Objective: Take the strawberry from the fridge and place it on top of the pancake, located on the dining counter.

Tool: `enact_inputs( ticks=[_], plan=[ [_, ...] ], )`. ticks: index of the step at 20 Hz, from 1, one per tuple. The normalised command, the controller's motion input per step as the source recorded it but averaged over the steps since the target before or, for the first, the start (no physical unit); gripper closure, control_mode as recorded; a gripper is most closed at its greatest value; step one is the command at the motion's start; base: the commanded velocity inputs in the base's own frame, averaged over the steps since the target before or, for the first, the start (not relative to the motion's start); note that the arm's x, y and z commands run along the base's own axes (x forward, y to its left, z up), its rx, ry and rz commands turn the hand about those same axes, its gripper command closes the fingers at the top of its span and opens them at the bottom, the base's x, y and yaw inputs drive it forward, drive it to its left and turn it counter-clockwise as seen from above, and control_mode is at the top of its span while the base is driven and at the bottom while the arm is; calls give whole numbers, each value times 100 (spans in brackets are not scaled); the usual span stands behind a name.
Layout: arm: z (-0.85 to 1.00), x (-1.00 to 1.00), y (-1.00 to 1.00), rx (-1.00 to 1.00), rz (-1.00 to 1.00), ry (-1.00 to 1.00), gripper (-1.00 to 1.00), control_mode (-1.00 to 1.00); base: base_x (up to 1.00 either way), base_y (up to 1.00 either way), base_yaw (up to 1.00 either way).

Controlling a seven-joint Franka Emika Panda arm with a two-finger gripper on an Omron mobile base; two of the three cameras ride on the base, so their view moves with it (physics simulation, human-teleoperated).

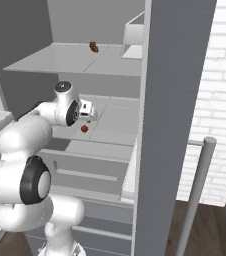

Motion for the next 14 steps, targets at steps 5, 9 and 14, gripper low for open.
enact_inputs(
  ticks=[5,9,14],
  plan=[
    [-17,20,0,-1,0,0,-100,-100,0,0,0],
    [-25,0,0,0,0,9,-100,-100,0,0,0],
    [-26,2,0,-1,0,10,-100,-100,0,0,0]
  ],
)
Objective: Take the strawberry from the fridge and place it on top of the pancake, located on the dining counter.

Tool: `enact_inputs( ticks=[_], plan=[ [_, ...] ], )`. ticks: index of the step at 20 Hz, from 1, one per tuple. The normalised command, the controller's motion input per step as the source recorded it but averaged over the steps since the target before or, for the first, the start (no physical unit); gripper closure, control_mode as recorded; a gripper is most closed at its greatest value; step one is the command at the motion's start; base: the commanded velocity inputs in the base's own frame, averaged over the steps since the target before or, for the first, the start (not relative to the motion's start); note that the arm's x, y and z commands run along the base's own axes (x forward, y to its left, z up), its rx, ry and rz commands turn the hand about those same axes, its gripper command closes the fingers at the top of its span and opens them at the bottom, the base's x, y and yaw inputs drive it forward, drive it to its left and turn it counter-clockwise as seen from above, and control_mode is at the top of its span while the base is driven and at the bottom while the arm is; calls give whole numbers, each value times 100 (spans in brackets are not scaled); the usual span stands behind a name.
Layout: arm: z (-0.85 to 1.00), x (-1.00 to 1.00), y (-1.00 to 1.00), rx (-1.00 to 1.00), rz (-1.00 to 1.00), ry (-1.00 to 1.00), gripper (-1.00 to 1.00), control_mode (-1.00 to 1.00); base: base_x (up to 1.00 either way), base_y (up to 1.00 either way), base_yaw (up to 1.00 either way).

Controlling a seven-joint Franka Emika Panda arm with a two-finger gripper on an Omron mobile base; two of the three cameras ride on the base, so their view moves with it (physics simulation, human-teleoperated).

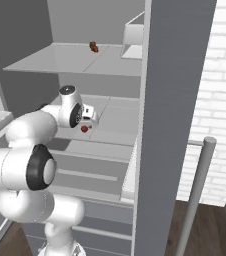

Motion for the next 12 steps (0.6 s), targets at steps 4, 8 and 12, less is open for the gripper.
enact_inputs(
  ticks=[4,8,12],
  plan=[
    [-18,12,0,-2,0,4,-100,-100,0,0,0],
    [-14,10,0,-2,0,1,-100,-100,0,0,0],
    [-16,7,0,-3,0,0,-100,-100,0,0,0]
  ],
)
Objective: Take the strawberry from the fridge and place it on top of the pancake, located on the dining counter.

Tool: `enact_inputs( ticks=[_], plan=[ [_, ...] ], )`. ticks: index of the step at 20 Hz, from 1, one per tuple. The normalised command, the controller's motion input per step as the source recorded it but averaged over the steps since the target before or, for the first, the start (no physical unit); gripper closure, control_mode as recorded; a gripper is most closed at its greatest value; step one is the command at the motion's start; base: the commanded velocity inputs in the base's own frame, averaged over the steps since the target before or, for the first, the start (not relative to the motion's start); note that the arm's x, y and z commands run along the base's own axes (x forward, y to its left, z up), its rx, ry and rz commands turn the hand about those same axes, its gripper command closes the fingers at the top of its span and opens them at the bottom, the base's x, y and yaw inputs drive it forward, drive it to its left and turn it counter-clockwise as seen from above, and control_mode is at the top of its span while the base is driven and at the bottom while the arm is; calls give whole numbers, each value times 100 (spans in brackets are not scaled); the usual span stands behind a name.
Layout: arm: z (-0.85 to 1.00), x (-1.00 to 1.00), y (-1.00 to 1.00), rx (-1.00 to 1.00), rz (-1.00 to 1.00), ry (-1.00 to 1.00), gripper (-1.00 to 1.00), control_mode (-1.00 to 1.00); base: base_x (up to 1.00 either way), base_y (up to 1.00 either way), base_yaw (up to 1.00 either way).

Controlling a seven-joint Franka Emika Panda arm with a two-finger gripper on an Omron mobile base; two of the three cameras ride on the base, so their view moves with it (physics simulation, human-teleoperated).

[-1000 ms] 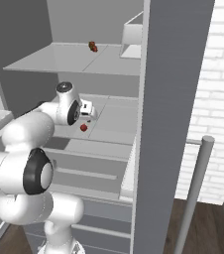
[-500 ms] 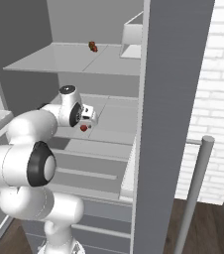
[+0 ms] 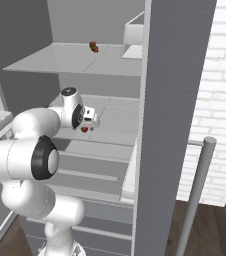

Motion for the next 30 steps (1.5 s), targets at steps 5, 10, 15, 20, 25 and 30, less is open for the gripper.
enact_inputs(
  ticks=[5,10,15,20,25,30],
  plan=[
    [-15,10,0,-3,0,0,-100,-100,0,0,0],
    [-4,16,0,-1,0,0,-100,-100,0,0,0],
    [-9,15,0,0,0,0,-100,-100,0,0,0],
    [-19,6,0,0,0,0,-100,-100,0,0,0],
    [-18,2,0,0,0,0,-100,-100,0,0,0],
    [-13,1,0,0,0,0,-100,-100,0,0,0]
  ],
)
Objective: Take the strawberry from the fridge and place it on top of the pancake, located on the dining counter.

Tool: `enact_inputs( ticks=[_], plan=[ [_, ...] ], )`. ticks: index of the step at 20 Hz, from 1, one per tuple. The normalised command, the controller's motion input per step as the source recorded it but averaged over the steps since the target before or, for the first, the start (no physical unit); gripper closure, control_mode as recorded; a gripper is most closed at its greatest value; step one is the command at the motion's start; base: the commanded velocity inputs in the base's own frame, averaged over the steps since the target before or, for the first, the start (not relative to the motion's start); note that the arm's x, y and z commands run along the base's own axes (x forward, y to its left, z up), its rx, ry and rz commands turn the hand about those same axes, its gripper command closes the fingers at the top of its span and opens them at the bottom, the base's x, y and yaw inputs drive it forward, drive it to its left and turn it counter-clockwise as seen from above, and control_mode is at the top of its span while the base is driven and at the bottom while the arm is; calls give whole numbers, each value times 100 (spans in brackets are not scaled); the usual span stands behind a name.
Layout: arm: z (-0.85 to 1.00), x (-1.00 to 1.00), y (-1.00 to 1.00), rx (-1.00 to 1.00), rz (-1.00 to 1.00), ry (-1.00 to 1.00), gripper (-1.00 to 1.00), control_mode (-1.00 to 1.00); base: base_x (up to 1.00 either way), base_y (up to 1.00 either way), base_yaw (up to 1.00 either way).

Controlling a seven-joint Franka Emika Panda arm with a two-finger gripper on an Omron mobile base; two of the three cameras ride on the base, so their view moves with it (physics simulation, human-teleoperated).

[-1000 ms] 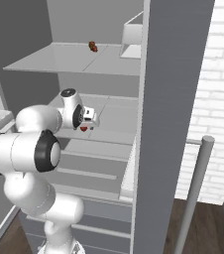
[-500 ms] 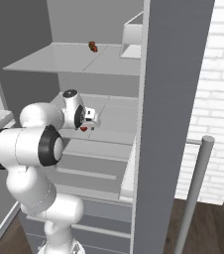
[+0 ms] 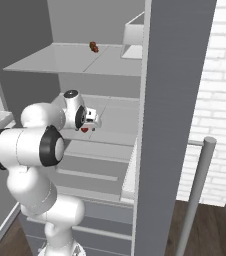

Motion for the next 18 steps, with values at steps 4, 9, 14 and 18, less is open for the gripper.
enact_inputs(
  ticks=[4,9,14,18],
  plan=[
    [-16,0,0,0,0,2,100,-100,0,0,0],
    [-9,-3,0,0,0,0,100,-100,0,0,0],
    [-1,-24,0,0,-3,0,100,-100,0,0,0],
    [0,-47,0,0,-12,0,100,-100,0,0,0]
  ],
)
